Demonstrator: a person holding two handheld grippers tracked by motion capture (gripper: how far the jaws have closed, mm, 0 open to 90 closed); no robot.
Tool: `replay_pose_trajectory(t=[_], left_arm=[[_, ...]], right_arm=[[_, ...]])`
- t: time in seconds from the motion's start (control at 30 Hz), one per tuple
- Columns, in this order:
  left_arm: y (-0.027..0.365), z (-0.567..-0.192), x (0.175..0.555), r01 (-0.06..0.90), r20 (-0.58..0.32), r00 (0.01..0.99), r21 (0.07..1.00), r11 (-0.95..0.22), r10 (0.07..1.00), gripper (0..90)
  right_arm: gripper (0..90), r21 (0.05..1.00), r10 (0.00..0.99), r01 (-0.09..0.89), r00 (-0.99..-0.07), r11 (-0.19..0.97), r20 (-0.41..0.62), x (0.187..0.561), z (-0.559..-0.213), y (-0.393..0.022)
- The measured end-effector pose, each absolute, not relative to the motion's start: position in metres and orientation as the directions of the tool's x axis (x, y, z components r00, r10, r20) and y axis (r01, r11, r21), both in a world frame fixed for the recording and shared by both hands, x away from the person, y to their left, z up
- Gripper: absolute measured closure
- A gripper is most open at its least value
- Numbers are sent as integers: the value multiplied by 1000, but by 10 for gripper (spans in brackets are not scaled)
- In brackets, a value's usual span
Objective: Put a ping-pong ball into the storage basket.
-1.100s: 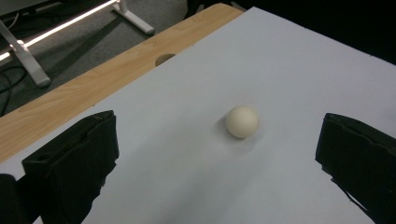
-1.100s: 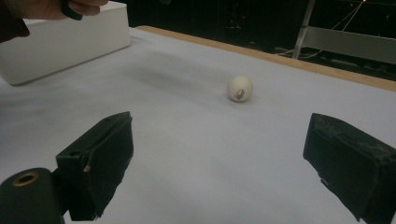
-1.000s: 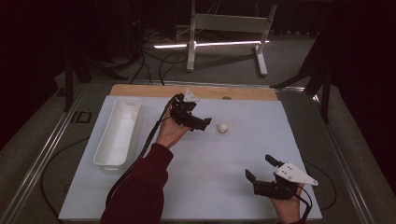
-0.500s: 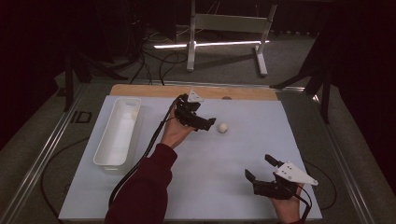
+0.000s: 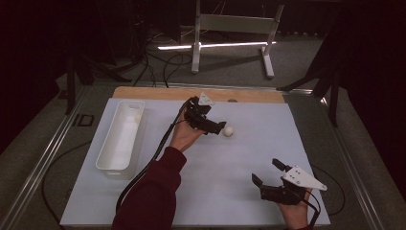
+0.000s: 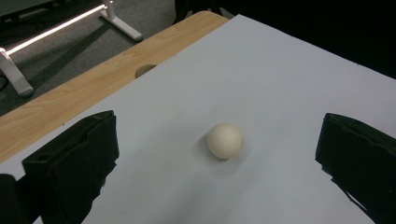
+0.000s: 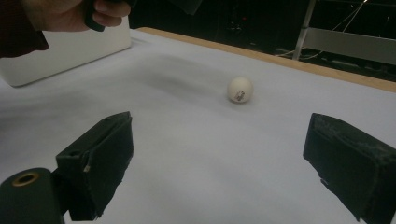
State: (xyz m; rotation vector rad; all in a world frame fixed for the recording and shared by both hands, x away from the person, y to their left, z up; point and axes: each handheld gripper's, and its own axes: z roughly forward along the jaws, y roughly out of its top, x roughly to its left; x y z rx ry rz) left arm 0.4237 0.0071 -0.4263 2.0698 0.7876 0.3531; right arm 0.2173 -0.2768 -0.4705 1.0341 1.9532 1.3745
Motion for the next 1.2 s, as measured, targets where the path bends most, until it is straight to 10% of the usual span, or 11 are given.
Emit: replay_pose_trajectory(t=[1.2], left_arm=[[-9,-448,439,413,-37,770,790,-453,638,2]], right_arm=[[80,941,819,279,-574,189,5,217,-470,-275]])
